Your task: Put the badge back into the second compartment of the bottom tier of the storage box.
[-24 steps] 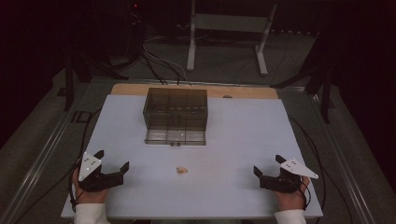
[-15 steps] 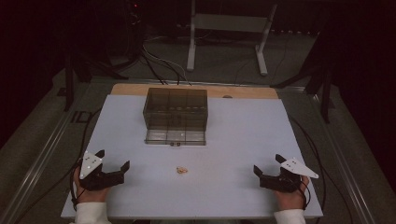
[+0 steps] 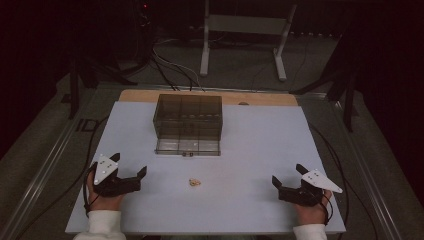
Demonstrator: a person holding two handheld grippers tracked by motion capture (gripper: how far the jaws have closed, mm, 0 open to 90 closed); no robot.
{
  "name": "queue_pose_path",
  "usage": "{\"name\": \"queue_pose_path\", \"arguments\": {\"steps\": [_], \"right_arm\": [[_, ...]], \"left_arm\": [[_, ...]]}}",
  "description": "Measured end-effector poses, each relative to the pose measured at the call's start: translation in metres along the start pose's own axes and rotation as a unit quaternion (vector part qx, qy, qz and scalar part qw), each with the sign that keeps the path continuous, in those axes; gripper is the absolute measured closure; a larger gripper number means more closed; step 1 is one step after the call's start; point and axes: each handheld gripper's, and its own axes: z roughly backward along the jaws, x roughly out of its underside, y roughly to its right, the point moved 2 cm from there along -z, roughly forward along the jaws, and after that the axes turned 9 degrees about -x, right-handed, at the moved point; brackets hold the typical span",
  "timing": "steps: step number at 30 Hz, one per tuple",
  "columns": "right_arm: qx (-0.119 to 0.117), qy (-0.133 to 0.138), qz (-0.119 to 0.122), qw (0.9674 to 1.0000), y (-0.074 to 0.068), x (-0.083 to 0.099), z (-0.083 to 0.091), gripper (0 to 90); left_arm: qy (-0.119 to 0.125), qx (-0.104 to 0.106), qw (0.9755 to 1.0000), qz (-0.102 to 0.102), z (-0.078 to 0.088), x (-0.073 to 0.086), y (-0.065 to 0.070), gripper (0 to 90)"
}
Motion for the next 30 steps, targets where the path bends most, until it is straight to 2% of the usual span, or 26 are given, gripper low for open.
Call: {"name": "queue_pose_path", "arguments": {"steps": [2, 3, 9, 14, 30], "right_arm": [[0.002, 0.000, 0.000, 1.0000, 0.000, 0.000, 0.000, 0.5], [0.003, 0.001, 0.002, 1.0000, -0.001, 0.000, 0.000, 0.4], [0.007, 0.003, -0.002, 1.0000, 0.001, -0.001, 0.001, 0.4], [0.004, -0.010, -0.006, 0.9999, 0.000, 0.000, -0.002, 0.4], [0.006, -0.006, -0.011, 0.9999, 0.001, 0.000, -0.001, 0.4]], "left_arm": [[0.000, 0.000, 1.0000, 0.000, 0.000, 0.000, 0.000, 0.6], [-0.001, 0.008, 0.9999, -0.010, -0.006, -0.004, 0.006, 0.6], [-0.002, 0.012, 0.9997, -0.020, -0.013, -0.006, 0.012, 0.6], [0.002, 0.015, 0.9998, -0.015, -0.014, -0.006, 0.013, 0.6], [-0.004, 0.043, 0.9989, -0.018, -0.025, -0.015, 0.025, 0.6]]}}
